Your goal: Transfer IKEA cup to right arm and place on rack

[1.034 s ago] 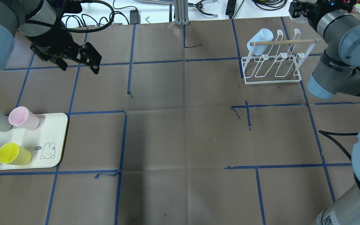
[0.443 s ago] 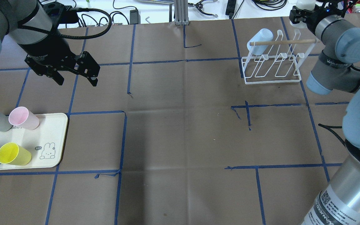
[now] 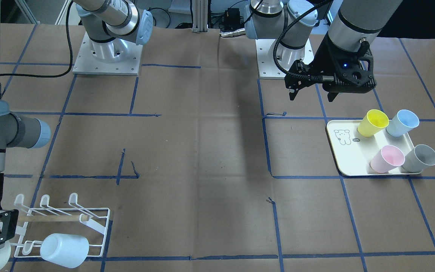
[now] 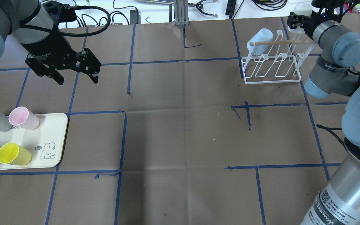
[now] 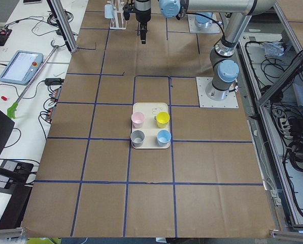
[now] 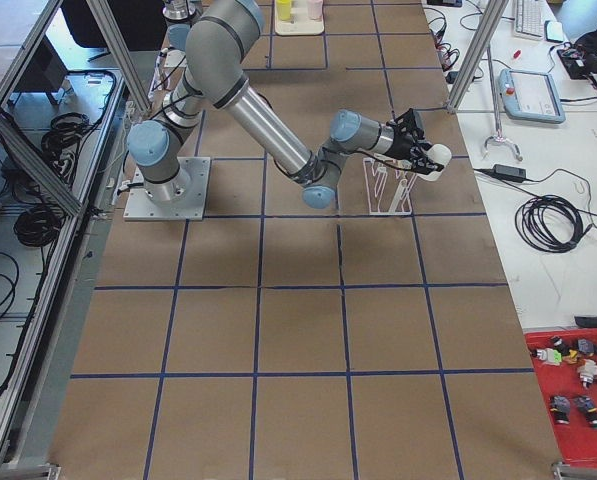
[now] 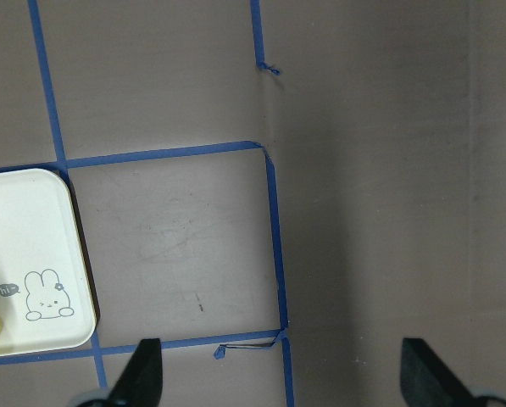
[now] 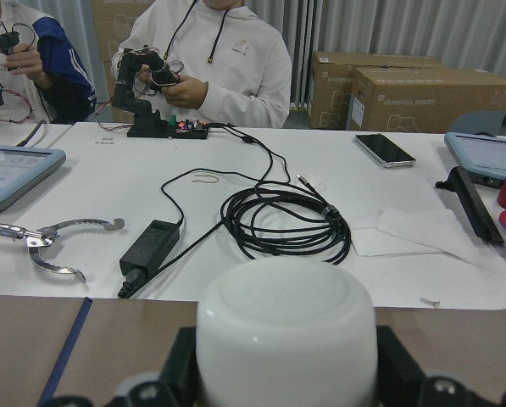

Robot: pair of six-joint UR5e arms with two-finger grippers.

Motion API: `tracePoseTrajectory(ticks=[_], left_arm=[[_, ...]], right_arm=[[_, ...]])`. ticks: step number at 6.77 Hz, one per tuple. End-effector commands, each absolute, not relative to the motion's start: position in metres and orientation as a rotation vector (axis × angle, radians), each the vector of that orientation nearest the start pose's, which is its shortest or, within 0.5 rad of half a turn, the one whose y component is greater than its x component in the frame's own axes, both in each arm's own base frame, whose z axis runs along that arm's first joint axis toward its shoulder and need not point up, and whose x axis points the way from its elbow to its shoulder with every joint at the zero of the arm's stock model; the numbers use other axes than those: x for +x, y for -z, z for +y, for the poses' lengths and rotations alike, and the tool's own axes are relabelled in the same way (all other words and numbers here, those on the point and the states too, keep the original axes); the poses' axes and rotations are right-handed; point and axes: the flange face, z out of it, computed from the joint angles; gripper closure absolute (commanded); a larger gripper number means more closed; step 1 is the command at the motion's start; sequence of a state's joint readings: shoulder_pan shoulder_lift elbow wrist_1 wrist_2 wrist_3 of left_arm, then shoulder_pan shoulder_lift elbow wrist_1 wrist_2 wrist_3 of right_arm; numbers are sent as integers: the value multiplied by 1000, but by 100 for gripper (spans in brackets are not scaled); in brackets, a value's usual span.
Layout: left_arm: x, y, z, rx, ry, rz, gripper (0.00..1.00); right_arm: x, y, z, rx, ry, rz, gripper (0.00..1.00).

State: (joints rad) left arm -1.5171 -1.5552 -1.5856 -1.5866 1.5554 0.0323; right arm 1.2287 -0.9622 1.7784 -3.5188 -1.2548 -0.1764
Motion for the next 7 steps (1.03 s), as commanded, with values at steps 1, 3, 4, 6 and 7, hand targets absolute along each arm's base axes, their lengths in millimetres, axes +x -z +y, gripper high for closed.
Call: tracePoseTrajectory(ticks=[1, 3, 4, 6, 7], left_arm=[[-108, -484, -495, -95, -16, 3153, 1], [-109, -481, -497, -87, -26, 3153, 1], [-109, -479, -498, -90, -33, 3153, 1], [-109, -480, -498, -82, -19, 3153, 1], [-110, -482, -497, -61, -12, 3153, 1]], right_arm=[[-58, -270, -652, -41, 1698, 2656, 72], [-58, -269, -652, -18, 1692, 2652, 1], [-59, -268, -652, -15, 1680, 2660, 0], [-59, -275, -652, -19, 1695, 2659, 0], [-58, -300, -650, -24, 1746, 2640, 0]])
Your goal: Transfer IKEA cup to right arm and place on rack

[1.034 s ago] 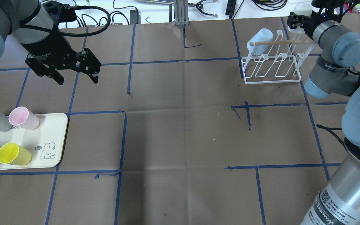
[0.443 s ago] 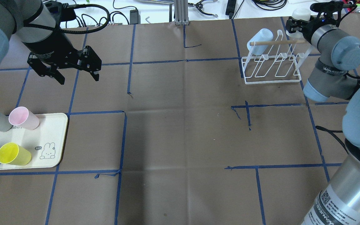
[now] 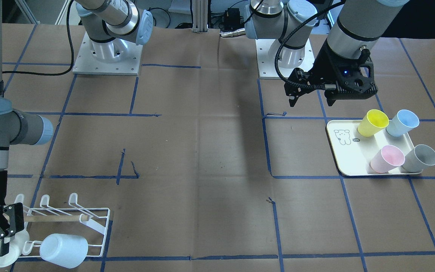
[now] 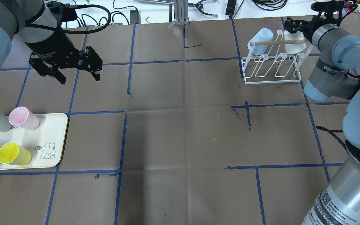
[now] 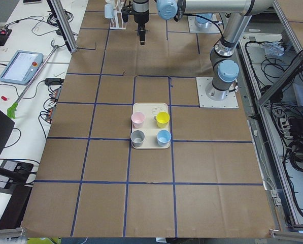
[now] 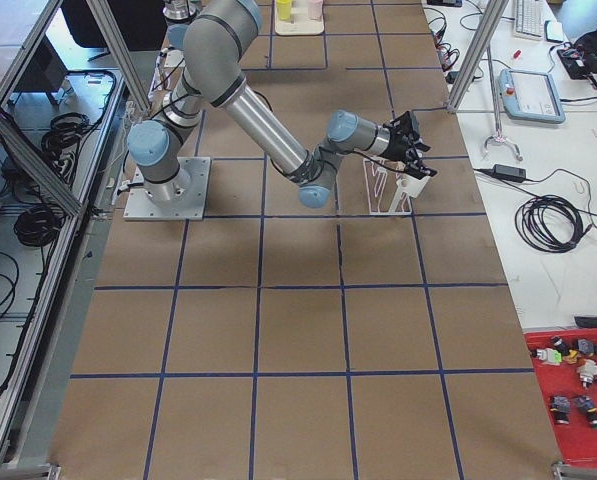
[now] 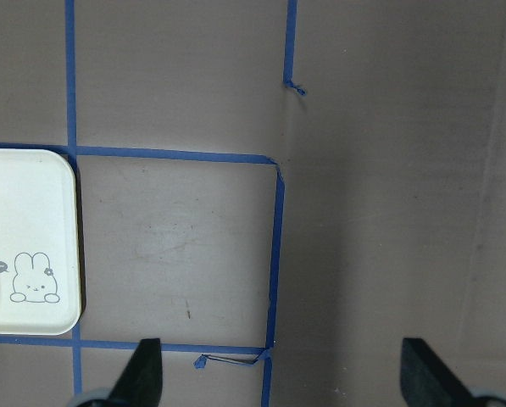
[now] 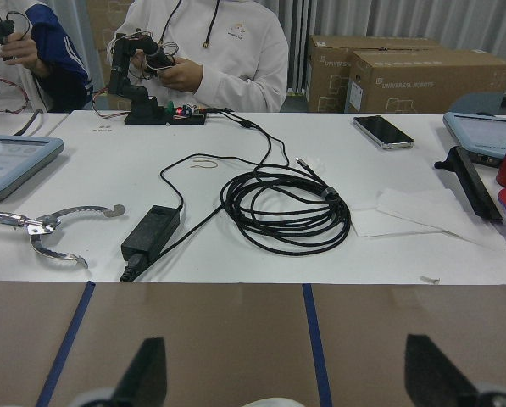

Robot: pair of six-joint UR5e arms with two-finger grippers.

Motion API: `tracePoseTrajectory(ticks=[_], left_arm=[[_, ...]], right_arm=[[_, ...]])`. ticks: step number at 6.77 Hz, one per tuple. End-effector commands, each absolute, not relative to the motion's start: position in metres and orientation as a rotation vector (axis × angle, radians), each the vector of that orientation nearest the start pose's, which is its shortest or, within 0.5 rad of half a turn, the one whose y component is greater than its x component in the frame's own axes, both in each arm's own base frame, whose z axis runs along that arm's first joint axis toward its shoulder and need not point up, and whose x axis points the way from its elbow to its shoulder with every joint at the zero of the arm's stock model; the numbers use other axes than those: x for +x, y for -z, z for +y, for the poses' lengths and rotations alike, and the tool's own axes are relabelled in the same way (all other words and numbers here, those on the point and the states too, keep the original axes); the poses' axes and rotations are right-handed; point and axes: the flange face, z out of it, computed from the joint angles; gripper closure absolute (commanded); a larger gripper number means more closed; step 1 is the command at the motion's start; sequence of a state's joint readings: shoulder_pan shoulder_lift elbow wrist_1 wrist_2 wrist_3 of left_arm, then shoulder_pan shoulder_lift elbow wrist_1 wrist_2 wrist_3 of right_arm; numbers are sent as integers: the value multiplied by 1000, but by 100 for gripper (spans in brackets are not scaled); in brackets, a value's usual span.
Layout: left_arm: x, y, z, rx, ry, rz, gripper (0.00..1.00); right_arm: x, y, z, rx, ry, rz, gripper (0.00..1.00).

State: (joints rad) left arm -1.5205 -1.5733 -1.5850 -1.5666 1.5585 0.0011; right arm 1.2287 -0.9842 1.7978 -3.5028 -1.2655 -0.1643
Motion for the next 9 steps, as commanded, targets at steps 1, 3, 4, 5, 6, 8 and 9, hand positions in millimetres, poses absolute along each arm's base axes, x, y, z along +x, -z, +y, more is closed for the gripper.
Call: tracePoseTrajectory(ticks=[1, 3, 4, 5, 6, 8, 9], left_arm=[[-110, -482, -497, -61, -9, 3153, 1], [-110, -482, -497, -68, -9, 3153, 1], [-110, -482, -497, -80, -7, 3153, 1], [-110, -484, -497, -85, -2, 3153, 1], [-110, -483, -498, -130, -2, 3151, 1], [-110, -483, -498, -138, 5, 3151, 1], [-110, -483, -499, -131, 5, 3151, 1]], right_arm=[[-56, -316, -648, -10, 1657, 2676, 0], [-45, -376, -632, 9, 1505, 2728, 0], [-31, -392, -627, 5, 1387, 2759, 0], [-22, -413, -622, 8, 1262, 2810, 0], [-11, -441, -615, 14, 1113, 2867, 0], [30, -457, -608, -33, 737, 2913, 0], [55, -473, -608, -83, 660, 2909, 0]])
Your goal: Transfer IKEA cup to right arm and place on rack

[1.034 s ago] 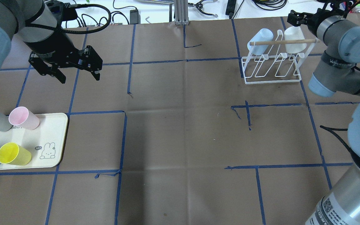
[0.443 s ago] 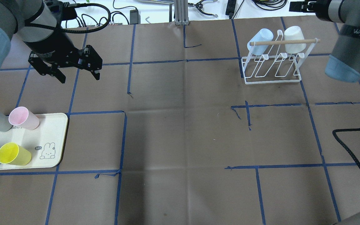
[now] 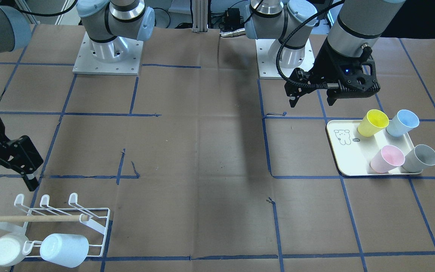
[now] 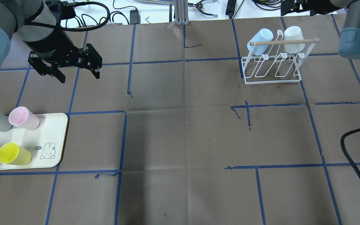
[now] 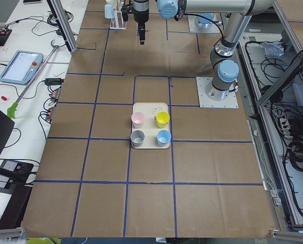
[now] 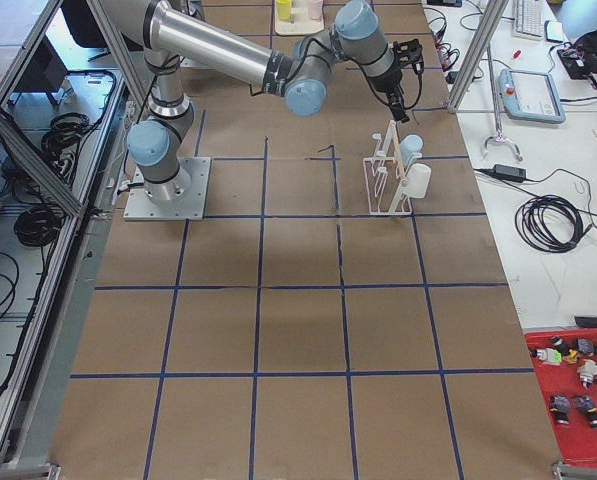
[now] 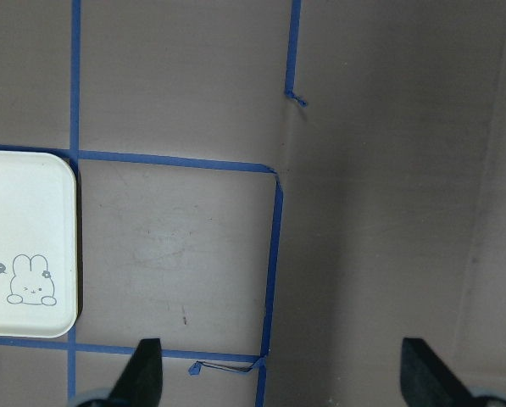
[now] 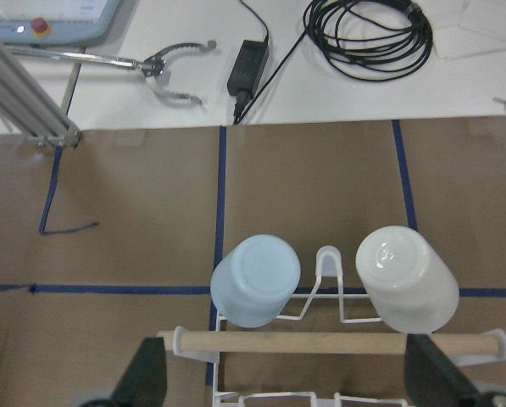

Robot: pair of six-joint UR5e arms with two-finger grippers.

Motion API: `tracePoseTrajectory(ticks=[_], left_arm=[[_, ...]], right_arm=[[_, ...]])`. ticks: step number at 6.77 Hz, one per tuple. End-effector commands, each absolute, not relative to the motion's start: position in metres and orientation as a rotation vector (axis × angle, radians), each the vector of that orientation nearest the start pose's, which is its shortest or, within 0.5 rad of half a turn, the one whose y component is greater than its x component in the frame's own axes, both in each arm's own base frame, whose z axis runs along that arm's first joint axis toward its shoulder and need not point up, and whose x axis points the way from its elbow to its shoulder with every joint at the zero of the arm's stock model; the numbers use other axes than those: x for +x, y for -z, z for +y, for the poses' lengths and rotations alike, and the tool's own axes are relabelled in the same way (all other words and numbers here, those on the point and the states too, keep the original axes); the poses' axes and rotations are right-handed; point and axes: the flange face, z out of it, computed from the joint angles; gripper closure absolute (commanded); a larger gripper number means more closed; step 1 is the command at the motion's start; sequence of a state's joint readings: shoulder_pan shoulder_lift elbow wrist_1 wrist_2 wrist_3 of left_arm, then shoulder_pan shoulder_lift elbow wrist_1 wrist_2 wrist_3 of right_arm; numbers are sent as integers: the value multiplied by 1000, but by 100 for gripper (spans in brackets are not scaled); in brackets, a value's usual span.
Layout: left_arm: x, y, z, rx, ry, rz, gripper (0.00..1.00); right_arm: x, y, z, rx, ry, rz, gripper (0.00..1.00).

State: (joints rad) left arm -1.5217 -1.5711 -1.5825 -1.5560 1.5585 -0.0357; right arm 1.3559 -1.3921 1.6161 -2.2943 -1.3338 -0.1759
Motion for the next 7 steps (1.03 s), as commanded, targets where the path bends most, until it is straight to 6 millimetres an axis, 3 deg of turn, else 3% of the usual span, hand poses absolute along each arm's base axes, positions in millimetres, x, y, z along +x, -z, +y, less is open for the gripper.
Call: tracePoseTrajectory(ticks=[1, 2, 3, 4, 5, 7], left_arm=[[-110, -484, -499, -128, 7, 3151, 1], [-110, -484, -499, -123, 7, 3151, 1], [-110, -484, -499, -116, 7, 3152, 1], [-110, -484, -499, -116, 7, 3152, 1], [-110, -484, -499, -114, 8, 3152, 1], [-110, -483, -499, -116, 5, 3152, 1]], right_arm=[[82, -470, -596, -126, 490, 2912, 0], [100, -476, -572, -152, 350, 2932, 0], [109, -499, -549, -134, 337, 2936, 0], [114, -509, -527, -67, 249, 2938, 0], [115, -508, -512, -47, 127, 2940, 0], [121, -503, -507, -49, 82, 2960, 0]])
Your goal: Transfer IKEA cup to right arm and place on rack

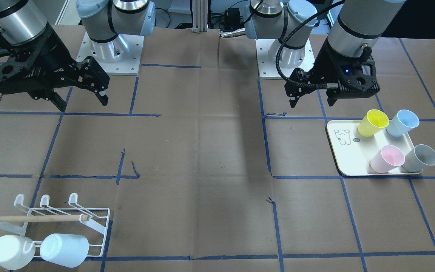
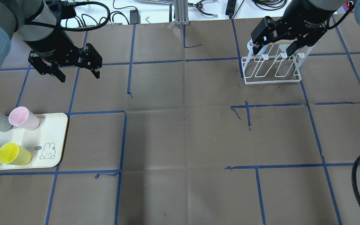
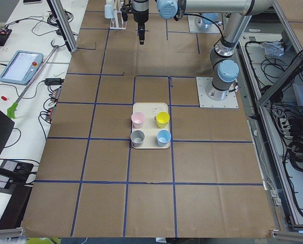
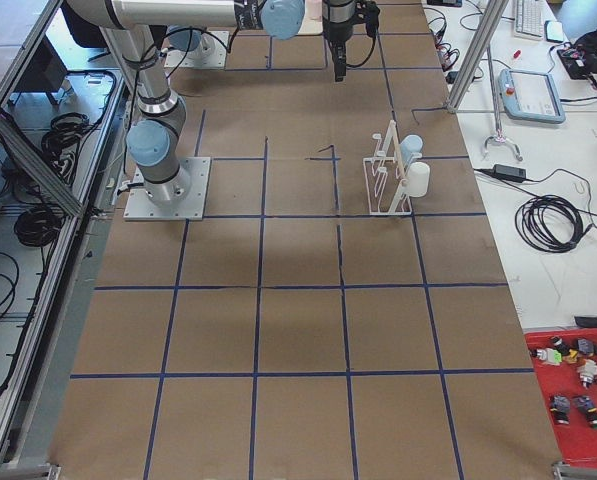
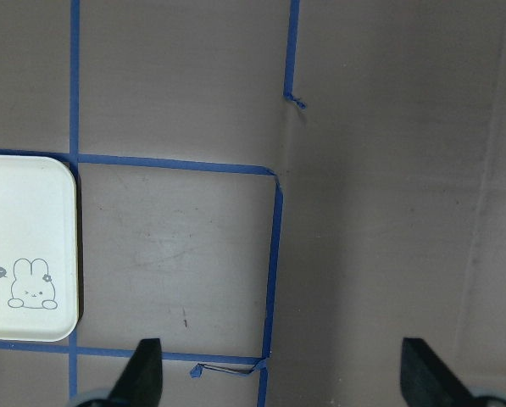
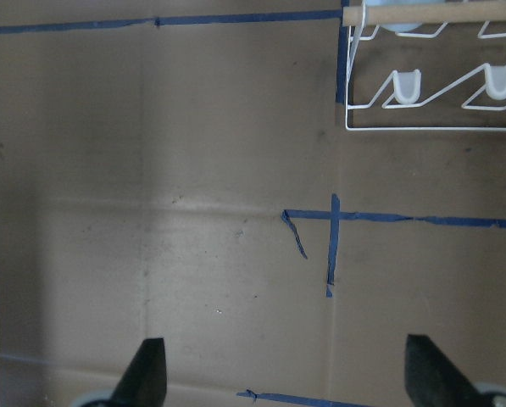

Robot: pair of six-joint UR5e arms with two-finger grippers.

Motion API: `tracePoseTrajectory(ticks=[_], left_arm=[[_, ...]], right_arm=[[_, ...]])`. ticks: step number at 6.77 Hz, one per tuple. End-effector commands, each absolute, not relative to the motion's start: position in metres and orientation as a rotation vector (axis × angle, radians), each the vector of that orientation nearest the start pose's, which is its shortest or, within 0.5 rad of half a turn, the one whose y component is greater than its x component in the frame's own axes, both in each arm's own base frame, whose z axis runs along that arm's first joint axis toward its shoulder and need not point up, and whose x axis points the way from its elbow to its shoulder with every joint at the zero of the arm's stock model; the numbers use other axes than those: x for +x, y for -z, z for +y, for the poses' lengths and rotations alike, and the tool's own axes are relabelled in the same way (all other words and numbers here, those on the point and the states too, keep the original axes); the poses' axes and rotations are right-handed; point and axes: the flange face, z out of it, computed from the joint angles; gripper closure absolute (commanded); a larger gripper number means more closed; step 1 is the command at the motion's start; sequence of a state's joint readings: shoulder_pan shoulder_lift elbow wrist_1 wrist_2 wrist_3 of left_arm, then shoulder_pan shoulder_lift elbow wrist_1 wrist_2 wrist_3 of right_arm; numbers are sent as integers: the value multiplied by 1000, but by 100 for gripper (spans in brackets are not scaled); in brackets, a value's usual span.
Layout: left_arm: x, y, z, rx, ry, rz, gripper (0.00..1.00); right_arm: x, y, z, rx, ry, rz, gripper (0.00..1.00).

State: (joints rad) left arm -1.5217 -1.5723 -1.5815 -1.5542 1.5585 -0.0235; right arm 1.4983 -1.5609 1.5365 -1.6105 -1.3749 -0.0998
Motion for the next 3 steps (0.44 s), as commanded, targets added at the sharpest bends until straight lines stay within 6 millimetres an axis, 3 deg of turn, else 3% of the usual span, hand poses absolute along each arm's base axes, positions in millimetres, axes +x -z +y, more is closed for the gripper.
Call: tracePoseTrajectory(ticks=[1, 3], left_arm=[[-115, -484, -497, -102, 7, 3152, 1], [-127, -484, -497, -65, 26, 3150, 1]], right_arm=[[148, -497, -499, -61, 51, 2974, 0], [165, -474, -491, 84, -7, 3077, 0]])
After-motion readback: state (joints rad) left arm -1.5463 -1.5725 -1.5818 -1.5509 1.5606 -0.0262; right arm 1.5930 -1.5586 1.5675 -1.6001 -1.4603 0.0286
